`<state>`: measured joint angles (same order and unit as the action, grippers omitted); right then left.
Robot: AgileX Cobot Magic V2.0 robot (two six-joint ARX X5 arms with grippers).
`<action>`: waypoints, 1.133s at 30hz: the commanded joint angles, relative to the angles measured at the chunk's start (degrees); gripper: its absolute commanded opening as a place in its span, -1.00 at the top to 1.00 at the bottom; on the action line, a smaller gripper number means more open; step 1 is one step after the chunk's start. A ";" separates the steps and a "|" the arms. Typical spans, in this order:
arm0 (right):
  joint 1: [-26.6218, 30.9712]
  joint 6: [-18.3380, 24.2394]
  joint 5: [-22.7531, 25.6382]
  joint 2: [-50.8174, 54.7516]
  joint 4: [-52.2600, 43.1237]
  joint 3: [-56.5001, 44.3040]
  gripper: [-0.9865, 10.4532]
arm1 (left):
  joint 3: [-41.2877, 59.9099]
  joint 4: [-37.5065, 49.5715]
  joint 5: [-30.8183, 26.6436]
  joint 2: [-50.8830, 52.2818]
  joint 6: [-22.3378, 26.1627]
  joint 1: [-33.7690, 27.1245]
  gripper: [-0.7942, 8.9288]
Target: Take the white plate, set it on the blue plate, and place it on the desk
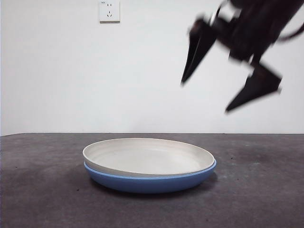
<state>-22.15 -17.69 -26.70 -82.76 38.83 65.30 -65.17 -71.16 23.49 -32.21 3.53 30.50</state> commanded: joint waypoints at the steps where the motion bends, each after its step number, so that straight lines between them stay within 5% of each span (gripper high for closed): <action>1: -0.83 2.27 0.20 6.19 2.95 1.16 -0.30 | -0.55 0.39 -0.09 -0.22 -0.17 0.31 -0.39; 13: -2.62 6.78 3.80 35.80 22.38 1.16 -0.30 | -0.55 0.50 -0.09 -0.22 -0.22 0.31 -0.39; 20: -2.62 7.50 10.67 46.75 33.73 1.14 -0.30 | -0.55 0.55 -0.09 -0.22 -0.66 0.31 -0.39; 31: -2.62 6.34 11.78 56.15 36.70 1.14 -0.30 | -0.55 1.01 -0.11 -0.22 -1.07 0.31 -0.38; 34: -2.62 6.36 11.76 56.72 36.70 1.14 -0.05 | -0.52 1.88 -0.11 -0.22 -1.05 0.31 -0.06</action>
<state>-24.38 -10.92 -14.96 -25.96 75.92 65.43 -65.17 -70.13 23.49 -32.21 2.90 30.50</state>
